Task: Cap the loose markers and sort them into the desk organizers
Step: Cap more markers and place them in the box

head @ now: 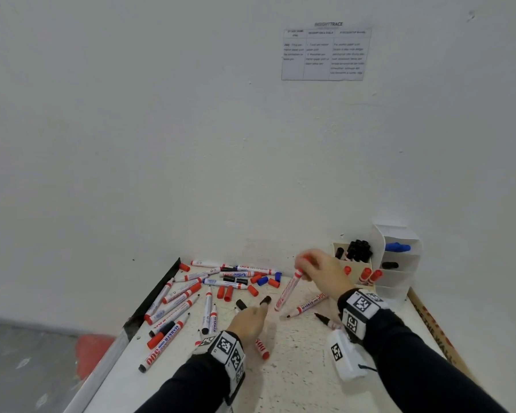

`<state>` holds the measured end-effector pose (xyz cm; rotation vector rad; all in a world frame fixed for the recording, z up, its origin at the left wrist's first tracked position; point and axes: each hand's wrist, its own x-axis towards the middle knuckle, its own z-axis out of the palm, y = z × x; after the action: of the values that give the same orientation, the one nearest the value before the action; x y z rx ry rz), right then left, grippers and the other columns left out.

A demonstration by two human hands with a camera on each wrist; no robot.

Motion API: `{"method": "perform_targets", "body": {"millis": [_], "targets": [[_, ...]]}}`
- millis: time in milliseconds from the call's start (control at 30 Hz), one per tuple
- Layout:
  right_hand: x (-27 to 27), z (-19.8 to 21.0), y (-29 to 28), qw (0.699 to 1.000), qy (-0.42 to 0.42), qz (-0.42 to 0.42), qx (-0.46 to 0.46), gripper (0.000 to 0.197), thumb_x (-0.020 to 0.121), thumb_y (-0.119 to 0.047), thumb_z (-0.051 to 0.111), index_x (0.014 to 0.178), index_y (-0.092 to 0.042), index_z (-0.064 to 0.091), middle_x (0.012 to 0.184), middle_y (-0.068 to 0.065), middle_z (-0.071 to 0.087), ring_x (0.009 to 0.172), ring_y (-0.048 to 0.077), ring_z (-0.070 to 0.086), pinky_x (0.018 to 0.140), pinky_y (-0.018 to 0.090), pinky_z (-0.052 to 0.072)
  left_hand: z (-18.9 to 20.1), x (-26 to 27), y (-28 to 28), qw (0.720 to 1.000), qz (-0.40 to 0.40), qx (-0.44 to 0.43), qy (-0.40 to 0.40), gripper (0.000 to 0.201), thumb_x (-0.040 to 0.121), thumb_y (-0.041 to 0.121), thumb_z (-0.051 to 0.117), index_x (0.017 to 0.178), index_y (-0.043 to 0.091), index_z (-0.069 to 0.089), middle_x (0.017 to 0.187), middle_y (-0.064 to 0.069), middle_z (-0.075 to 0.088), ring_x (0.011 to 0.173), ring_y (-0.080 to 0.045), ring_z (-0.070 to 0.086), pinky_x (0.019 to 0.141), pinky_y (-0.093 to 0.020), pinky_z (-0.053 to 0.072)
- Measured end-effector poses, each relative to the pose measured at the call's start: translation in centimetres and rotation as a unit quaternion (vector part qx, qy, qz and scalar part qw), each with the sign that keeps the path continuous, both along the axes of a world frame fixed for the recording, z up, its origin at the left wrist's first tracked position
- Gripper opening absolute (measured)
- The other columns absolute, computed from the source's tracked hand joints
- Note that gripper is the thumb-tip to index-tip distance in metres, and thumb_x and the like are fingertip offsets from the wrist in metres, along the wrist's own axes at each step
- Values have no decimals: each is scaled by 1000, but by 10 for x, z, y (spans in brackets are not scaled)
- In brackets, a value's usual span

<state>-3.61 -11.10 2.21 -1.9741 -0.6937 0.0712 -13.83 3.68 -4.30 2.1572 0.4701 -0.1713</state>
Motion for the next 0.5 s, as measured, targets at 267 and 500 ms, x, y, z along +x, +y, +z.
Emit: {"method": "perform_targets", "body": {"millis": [267,500], "targets": [[43,32,-72,963,-129,-212,-105,17,92,-6,50,105,1,58,96,11,60,91,26,59,80,30,45,-37,0,3,949,-50,298,91,36,95,40,37,127,29,48,134,-2,45,124,-23,41,106,-43,30],[50,7,-83,955,-142,-240,-101,20,92,-6,49,107,0,62,101,13,54,92,25,55,88,36,47,-38,5,2,970,-35,230,65,29,90,36,52,116,22,53,121,-2,54,106,-16,55,93,-27,46]]}}
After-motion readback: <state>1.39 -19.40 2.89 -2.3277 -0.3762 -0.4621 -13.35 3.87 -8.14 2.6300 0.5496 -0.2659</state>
